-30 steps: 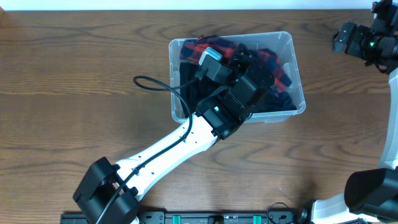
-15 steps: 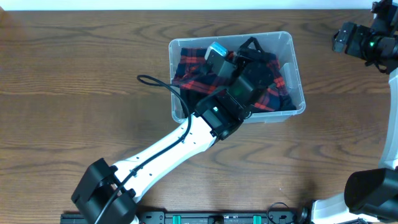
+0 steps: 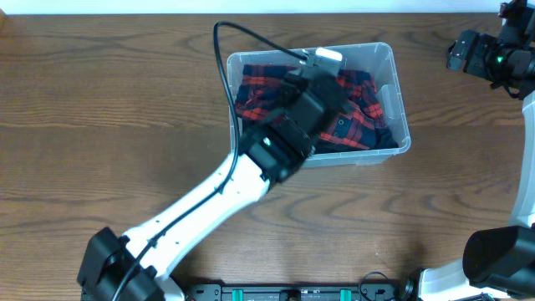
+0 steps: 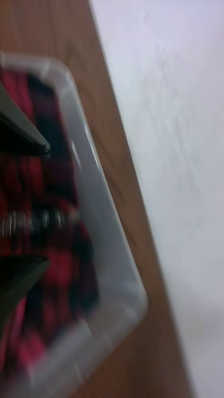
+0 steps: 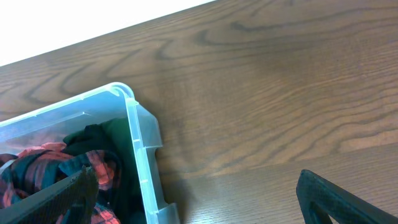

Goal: Pack container

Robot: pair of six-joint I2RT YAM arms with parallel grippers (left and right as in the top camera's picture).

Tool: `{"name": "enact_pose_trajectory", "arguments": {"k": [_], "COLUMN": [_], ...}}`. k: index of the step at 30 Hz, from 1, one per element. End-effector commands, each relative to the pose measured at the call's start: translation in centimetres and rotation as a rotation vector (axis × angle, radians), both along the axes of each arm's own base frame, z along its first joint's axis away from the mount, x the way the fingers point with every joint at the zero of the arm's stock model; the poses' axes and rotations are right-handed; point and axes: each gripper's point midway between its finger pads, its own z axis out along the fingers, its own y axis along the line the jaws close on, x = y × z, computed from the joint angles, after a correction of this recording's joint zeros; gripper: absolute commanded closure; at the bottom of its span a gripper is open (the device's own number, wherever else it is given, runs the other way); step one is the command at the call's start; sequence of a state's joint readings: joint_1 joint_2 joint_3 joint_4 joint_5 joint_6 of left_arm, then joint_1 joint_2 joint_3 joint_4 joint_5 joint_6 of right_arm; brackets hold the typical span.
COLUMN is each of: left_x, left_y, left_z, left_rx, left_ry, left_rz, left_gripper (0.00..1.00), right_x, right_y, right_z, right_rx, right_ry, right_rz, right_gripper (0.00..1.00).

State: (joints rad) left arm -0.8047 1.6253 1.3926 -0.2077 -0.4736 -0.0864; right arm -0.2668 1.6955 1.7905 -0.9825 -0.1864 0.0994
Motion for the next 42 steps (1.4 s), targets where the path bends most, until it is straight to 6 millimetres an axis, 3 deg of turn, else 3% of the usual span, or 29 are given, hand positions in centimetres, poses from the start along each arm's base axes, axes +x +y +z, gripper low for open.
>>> {"name": "enact_pose_trajectory", "arguments": {"k": [1,5,9,15,19,25,28,33,37,41,42], "left_x": [2.7,5.0,5.5,3.8,2.3,0.9,0.8,1.4,1.9,2.3,2.3], "left_y": [2.6,4.1,3.9,3.9,3.3,2.9,3.0,2.5,2.2,2.7,3.0], "left_z": [-1.4,-3.9,-8.4,-16.5,-21.0,-25.1,-25.3,-23.0,-19.8,-14.8,-13.0], "left_rx": [0.167,0.157,0.143,0.137,0.203,0.271,0.274,0.241,0.199,0.153,0.135], "left_ry": [-0.006,0.047,0.176,0.408,0.508,0.586,0.593,0.550,0.495,0.403,0.373], "left_rz": [0.006,0.014,-0.053,0.016,-0.001,-0.016,-0.013,-0.016,-0.021,-0.002,0.003], "left_gripper": [0.49,0.49,0.49,0.50,0.50,0.50,0.50,0.50,0.50,0.49,0.45], "right_x": [0.2,0.2,0.2,0.2,0.2,0.2,0.2,0.2,0.2,0.2,0.2], "right_y": [-0.2,-0.2,-0.2,-0.2,-0.2,-0.2,-0.2,-0.2,-0.2,-0.2,-0.2], "right_z": [0.0,0.0,0.0,0.0,0.0,0.0,0.0,0.0,0.0,0.0,0.0], "right_rx": [0.008,0.008,0.008,0.008,0.008,0.008,0.008,0.008,0.008,0.008,0.008], "right_ry": [0.000,0.000,0.000,0.000,0.000,0.000,0.000,0.000,0.000,0.000,0.000], "right_rz": [-0.012,-0.012,-0.012,-0.012,-0.012,-0.012,-0.012,-0.012,-0.012,-0.012,-0.012], "right_gripper": [0.01,0.01,0.01,0.01,0.01,0.01,0.01,0.01,0.01,0.01,0.01]}}
